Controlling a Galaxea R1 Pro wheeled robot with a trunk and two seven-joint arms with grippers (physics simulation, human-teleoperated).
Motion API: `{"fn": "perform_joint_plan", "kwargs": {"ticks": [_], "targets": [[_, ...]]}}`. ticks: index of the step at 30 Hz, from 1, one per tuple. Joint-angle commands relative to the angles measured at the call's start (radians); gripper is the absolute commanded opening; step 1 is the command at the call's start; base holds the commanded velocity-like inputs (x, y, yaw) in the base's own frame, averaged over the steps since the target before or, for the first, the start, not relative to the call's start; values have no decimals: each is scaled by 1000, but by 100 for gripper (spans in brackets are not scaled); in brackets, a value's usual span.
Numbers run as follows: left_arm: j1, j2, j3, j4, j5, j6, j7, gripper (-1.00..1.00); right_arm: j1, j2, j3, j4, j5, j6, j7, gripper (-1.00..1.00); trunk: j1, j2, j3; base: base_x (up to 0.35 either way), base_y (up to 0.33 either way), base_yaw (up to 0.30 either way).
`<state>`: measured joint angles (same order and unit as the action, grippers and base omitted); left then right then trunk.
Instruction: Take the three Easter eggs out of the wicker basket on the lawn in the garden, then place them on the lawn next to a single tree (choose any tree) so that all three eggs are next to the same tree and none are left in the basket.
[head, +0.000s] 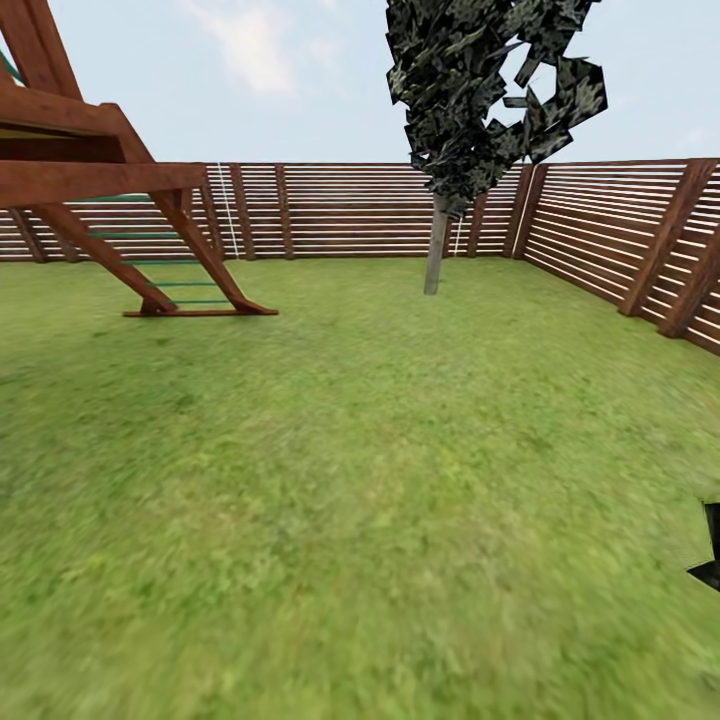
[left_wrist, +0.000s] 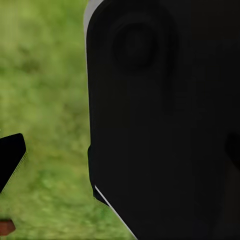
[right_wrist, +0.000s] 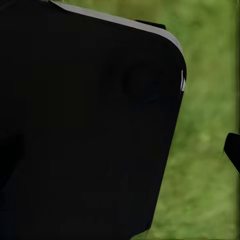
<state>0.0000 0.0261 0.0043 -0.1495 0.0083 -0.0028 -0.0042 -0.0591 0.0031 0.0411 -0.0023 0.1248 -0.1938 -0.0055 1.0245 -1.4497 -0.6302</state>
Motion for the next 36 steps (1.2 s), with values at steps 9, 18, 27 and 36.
{"fn": "perform_joint_plan", "kwargs": {"ticks": [9, 18, 27, 36], "targets": [[0, 0, 0, -1, 1, 0, 0, 100, 0, 0, 3, 1, 4, -3, -1, 100, 1, 0, -1, 322, 0, 0], [0, 0, 0, -1, 1, 0, 0, 100, -1, 0, 3, 1, 4, -3, -1, 100, 1, 0, -1, 322, 0, 0], [0, 0, 0, -1, 1, 0, 0, 100, 0, 0, 3, 1, 4, -3, -1, 100, 1, 0, -1, 322, 0, 0], [0, 0, 0, -1, 1, 0, 0, 100, -1, 0, 3, 1, 4, -3, -1, 100, 1, 0, -1, 322, 0, 0]]}}
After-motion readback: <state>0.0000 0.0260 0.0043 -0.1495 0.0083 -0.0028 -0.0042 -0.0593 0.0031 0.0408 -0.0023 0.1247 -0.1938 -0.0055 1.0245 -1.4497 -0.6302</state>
